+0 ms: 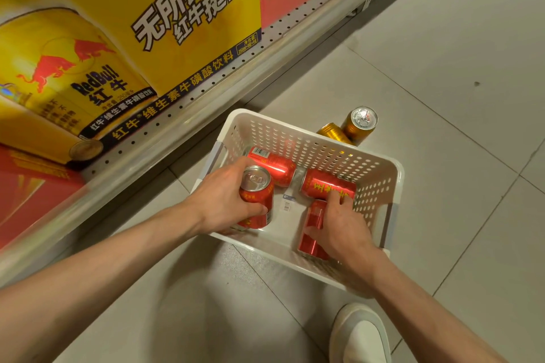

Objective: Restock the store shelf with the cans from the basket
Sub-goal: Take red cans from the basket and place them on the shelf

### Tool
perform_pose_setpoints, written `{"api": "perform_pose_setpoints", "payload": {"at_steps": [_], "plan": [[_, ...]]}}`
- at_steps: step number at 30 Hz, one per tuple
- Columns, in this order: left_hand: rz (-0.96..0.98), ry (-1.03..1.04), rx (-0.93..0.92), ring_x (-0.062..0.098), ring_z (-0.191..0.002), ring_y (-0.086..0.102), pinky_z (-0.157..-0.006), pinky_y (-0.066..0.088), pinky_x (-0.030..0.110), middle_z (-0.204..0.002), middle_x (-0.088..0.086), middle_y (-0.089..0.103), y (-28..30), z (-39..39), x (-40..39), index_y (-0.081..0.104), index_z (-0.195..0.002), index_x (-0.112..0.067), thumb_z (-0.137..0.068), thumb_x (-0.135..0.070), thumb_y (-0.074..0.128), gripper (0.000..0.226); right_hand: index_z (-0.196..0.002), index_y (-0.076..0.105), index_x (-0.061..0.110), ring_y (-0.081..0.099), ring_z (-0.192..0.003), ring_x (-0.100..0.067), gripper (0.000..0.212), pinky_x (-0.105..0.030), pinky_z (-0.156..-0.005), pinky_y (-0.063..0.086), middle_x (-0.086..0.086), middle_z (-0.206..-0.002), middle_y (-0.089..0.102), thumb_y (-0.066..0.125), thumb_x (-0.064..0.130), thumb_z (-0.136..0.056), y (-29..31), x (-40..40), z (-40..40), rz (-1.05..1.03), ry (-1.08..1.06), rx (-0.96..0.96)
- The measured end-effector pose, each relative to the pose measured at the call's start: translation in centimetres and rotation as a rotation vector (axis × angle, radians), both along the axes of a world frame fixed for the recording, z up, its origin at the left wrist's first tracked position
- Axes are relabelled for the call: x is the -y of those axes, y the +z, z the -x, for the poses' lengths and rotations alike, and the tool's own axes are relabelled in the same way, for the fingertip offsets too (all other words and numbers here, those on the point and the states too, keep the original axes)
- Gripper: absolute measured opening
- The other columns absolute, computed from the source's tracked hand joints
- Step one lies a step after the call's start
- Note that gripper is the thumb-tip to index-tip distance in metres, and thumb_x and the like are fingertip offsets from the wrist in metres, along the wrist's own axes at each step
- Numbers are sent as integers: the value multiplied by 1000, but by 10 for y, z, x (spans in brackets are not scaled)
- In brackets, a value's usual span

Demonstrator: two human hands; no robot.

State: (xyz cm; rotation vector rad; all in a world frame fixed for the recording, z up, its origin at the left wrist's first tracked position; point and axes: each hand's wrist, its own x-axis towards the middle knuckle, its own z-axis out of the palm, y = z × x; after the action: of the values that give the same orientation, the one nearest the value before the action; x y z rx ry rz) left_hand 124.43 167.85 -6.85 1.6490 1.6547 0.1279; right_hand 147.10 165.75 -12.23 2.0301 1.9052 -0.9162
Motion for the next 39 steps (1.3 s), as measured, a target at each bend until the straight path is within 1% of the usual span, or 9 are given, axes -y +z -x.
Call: {"api": "perform_pose_setpoints", "payload": {"at_steps": [4,8,14,19,22,25,30,35,39], "plan": [[12,5,7,9,-102,60,-84,46,21,-113,-15,58,-1,0,0,44,-133,-31,-71,-37,88,77,-141,20,13,65,-106,-41,76,-43,-85,52,-24,-126,54,70,42,-92,-10,2,7,86,-106,-23],[27,-5,23,8,-102,59,-85,46,20,-113,-15,56,0,-1,1,43,-133,-31,-71,-36,88,77,-140,17,13,60,-115,-41,81,-45,-95,51,-24,-134,47,77,32,-89,-10,-4,8,155,-271,-132],[42,-12,14,10,-104,62,-89,53,26,-120,-13,62,-2,4,1,44,-132,-34,-70,-39,87,76,-136,18,22,64,-112,-30,88,-50,-99,55,-11,-130,55,85,29,-80,-10,-10,3,233,-409,-329],[21,20,35,7,-101,65,-90,56,34,-113,-15,65,0,7,1,47,-121,-41,-65,-41,87,69,-129,20,27,66,-100,-19,89,-39,-91,57,4,-111,58,90,25,-74,3,-14,-5,218,-445,-501],[19,57,93,3,-100,65,-91,57,35,-110,-18,66,3,7,0,50,-117,-44,-60,-44,87,68,-121,41,19,68,-94,-14,72,-33,-84,57,2,-108,66,91,15,-70,9,-13,-6,192,-499,-629],[30,108,171,-1,-96,67,-87,57,26,-108,-17,67,10,5,-1,54,-116,-40,-62,-34,92,66,-112,65,23,72,-93,-14,49,-27,-78,59,-1,-105,74,89,12,-71,13,-12,-8,155,-502,-722],[41,214,330,-5,-87,69,-67,52,9,-101,-9,71,26,4,-5,59,-115,-31,-67,-13,92,61,-128,60,27,69,-94,1,65,-17,-74,54,9,-110,72,91,21,-71,29,-14,-13,27,-517,-828],[5,373,464,3,-101,69,-80,53,11,-115,-8,69,57,-3,-10,55,-125,-32,-68,-13,91,70,-130,60,30,68,-97,2,64,-26,-86,55,10,-112,72,89,23,-74,74,-22,-20,-64,-478,-882],[-5,525,564,5,-105,69,-93,54,26,-119,-6,71,103,-14,0,56,-125,-30,-61,-23,95,75,-128,62,22,71,-98,-7,59,-23,-78,59,3,-108,75,88,18,-76,134,-27,-27,-91,-487,-944]]}}
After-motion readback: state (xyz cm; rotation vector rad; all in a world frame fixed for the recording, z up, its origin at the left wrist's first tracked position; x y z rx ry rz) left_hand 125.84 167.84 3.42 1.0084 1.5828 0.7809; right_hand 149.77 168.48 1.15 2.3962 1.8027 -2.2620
